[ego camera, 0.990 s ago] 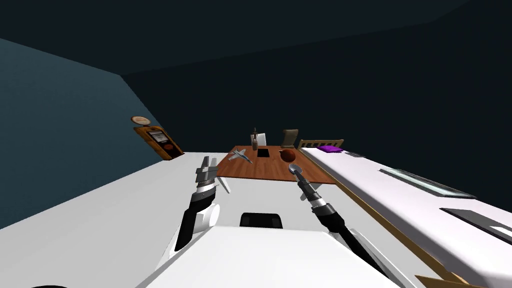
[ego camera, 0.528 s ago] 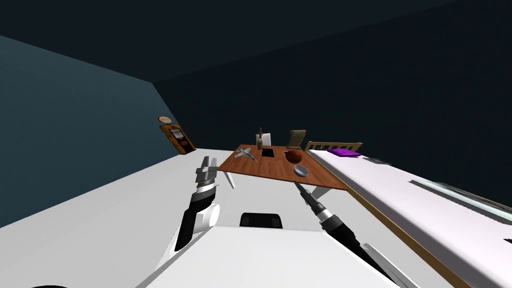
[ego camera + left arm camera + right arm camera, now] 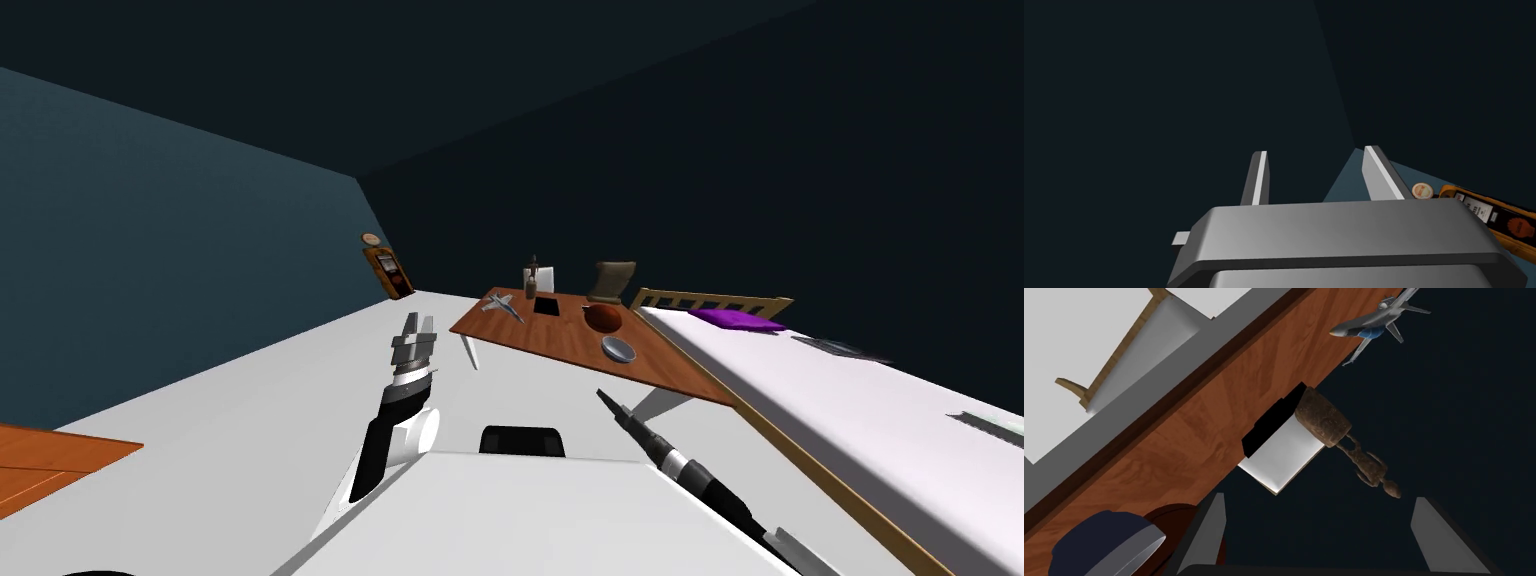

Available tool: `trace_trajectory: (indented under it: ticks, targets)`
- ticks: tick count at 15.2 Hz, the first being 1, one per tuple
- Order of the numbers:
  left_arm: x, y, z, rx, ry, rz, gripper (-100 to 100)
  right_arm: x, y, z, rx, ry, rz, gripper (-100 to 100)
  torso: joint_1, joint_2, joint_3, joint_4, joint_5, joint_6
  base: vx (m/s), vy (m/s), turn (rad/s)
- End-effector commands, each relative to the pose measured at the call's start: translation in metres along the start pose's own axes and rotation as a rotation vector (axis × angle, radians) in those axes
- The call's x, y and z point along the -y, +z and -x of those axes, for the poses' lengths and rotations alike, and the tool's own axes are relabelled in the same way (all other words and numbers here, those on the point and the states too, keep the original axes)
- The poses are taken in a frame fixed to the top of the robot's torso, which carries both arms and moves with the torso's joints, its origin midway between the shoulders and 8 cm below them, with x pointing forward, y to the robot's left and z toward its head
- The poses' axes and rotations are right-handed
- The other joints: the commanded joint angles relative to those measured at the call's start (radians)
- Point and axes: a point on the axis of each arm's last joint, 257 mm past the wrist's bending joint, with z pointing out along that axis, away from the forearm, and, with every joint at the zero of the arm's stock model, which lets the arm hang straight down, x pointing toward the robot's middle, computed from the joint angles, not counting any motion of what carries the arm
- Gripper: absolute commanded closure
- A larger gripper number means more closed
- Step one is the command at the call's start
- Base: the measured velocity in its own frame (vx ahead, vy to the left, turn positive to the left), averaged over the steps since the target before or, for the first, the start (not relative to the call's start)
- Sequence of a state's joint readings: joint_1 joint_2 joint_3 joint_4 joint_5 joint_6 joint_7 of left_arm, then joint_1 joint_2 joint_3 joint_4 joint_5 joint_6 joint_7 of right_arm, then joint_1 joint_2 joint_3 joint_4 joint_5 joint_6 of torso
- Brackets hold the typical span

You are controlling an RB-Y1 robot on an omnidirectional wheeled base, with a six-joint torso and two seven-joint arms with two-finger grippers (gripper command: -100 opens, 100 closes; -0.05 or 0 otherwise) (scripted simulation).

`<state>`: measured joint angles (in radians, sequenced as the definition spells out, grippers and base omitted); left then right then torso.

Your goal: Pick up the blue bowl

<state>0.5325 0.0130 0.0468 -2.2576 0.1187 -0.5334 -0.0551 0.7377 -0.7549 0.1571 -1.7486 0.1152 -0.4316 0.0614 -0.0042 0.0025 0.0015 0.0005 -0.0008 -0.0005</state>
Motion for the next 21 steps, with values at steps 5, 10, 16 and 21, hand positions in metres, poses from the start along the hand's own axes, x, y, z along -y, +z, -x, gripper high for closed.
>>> trace_trajectory:
  ticks: [5,10,16,21]
  targets:
    - [0.000,0.000,0.000,0.000,0.000,0.000,0,0.070,-0.047,-0.021,-0.149,-0.105,-0.159,-100,-0.001,-0.001,-0.001,0.000,0.000,-0.001,-0.008,-0.023,0.226]
    - [0.000,0.000,0.000,0.000,0.000,0.000,0,0.125,-0.094,-0.032,-0.266,-0.188,-0.291,-100,-0.002,-0.003,-0.002,-0.001,0.000,0.000,0.010,-0.038,0.206]
    - [0.000,0.000,0.000,0.000,0.000,0.000,0,0.195,-0.175,-0.032,-0.432,-0.308,-0.481,-100,-0.002,-0.005,-0.003,-0.001,0.000,0.000,0.027,-0.044,0.262]
    - [0.000,0.000,0.000,0.000,0.000,0.000,0,0.234,-0.234,-0.017,-0.543,-0.399,-0.600,-100,-0.004,-0.008,-0.004,-0.002,0.000,-0.001,0.048,-0.063,0.322]
